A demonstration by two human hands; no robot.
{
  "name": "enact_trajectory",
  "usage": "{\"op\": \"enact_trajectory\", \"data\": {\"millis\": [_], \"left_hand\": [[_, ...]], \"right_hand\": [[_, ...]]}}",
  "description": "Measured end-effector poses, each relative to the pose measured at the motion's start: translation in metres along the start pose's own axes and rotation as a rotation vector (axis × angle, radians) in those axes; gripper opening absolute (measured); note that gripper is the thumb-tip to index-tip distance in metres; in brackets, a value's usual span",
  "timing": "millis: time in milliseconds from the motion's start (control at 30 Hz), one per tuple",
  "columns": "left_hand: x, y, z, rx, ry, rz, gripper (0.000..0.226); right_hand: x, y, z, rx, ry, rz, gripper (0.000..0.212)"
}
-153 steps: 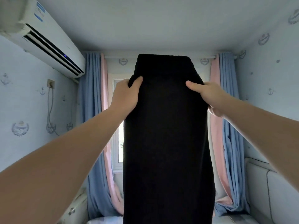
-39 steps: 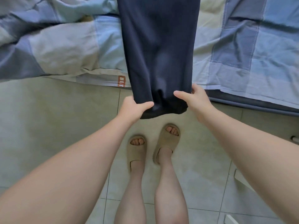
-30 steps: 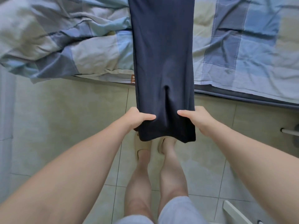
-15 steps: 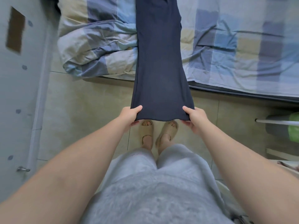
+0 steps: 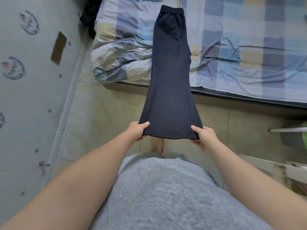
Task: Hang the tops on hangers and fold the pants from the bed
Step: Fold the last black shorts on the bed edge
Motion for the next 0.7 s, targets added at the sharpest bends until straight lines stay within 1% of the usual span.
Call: {"op": "enact_trajectory", "data": {"millis": [100, 200, 333, 500, 600, 700], "left_hand": [[-0.024, -0.045, 0.007, -0.001, 0.002, -0.03, 0.03], [-0.046, -0.087, 0.014, 0.053, -0.009, -0.062, 0.028], [-0.067, -0.117, 0.02, 0.081, 0.032, -0.074, 0.022], [-0.073, -0.107, 0.024, 0.082, 0.06, -0.035, 0.023], [-0.07, -0.091, 0.023, 0.043, 0.077, -0.041, 0.025], [-0.063, -0.068, 0.023, -0.039, 0.096, -0.059, 0.022]], "right_hand": [[-0.012, 0.041, -0.022, -0.028, -0.009, 0.024, 0.018], [-0.02, 0.082, -0.042, -0.071, -0.005, 0.062, 0.02], [-0.03, 0.12, -0.061, -0.089, -0.011, 0.115, 0.019], [-0.026, 0.118, -0.069, -0.084, -0.022, 0.097, 0.02], [-0.023, 0.1, -0.067, -0.045, -0.021, 0.076, 0.017], [-0.02, 0.075, -0.063, -0.007, -0.024, 0.076, 0.013]]}}
Point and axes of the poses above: each hand's wrist, its own x-axis towards the middle knuckle, its own z-axis out of the palm, y = z × x, the point moved 4 cm from there along x, towards the middle knuckle, and after that the axes turned 13 degrees about y, right-handed, at the moved point
